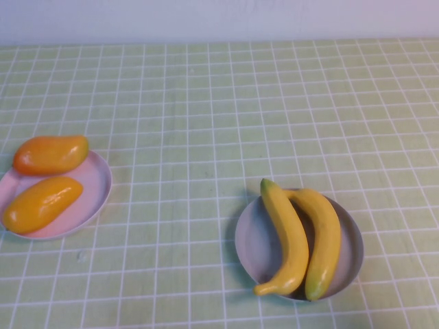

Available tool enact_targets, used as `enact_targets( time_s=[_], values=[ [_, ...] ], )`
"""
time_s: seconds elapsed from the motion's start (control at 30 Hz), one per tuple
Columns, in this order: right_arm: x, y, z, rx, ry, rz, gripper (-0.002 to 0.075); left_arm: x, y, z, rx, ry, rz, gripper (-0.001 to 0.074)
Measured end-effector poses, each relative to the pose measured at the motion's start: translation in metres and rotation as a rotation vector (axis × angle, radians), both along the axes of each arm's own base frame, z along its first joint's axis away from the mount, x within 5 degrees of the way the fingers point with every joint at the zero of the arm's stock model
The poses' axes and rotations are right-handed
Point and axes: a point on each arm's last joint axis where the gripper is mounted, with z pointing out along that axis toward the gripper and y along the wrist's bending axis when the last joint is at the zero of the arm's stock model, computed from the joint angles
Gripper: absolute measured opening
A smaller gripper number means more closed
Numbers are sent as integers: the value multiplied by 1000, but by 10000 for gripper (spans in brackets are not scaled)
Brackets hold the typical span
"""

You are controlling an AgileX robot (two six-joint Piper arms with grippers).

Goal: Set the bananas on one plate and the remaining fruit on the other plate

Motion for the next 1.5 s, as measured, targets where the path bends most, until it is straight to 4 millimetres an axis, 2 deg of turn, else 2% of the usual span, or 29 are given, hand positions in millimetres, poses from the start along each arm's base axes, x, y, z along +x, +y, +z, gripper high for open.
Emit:
enact_targets(
  time_s=[0.13,0.23,0.5,0.9,1.1,1.23,1.5],
  values=[
    [-13,-19,-19,76,-166,-130,-15,0,0,0,0,0,0,-1],
    [-22,-26,-29,100,-253,-187,-15,0,0,0,0,0,0,-1],
    [-42,-36,-28,132,-386,-269,-15,0,0,0,0,0,0,-1],
    [-43,-36,-29,148,-376,-281,-15,0,0,0,0,-2,0,-1],
    [-44,-31,-26,71,-430,-198,-15,0,0,0,0,-2,0,-1],
    [-45,-26,-34,-14,-366,-120,-15,0,0,0,0,-2,0,-1],
    [-48,-22,-53,-56,-209,-52,-15,0,0,0,0,-2,0,-1]
  ],
)
